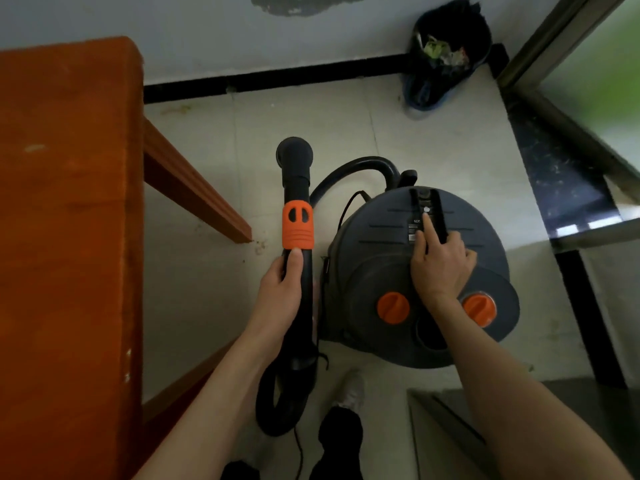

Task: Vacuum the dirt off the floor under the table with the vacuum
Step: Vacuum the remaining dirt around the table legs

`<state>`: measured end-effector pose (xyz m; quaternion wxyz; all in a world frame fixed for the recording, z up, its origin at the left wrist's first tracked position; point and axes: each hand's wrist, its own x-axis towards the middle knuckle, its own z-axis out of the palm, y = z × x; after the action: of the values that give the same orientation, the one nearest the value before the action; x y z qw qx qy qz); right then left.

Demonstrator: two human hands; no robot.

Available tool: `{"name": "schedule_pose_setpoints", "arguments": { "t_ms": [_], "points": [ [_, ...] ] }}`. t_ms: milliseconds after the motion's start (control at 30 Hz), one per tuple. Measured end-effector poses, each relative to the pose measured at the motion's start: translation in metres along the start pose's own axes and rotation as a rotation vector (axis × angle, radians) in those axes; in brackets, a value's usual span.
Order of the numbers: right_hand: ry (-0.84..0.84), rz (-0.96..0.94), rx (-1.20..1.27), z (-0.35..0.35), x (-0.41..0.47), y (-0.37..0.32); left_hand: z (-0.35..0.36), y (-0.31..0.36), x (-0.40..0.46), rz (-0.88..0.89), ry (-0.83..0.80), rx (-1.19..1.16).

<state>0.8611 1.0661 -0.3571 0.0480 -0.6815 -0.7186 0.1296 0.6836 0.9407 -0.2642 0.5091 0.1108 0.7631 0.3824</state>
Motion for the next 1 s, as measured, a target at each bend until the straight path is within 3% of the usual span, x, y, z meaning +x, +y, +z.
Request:
{"name": "schedule_pose_setpoints", "arguments": {
  "t_ms": [567, 1000],
  "points": [
    [-0.01, -0.225, -0.009, -0.021, 0.259, -0.006, 0.08, 0.13, 0.132, -0.028, 0.191, -0.291],
    [0.164, -0.702, 0.064, -0.003, 0.439, -0.062, 0.105, 0.229, 0.232, -0.111, 0.326, -0.524]
  ]
}}
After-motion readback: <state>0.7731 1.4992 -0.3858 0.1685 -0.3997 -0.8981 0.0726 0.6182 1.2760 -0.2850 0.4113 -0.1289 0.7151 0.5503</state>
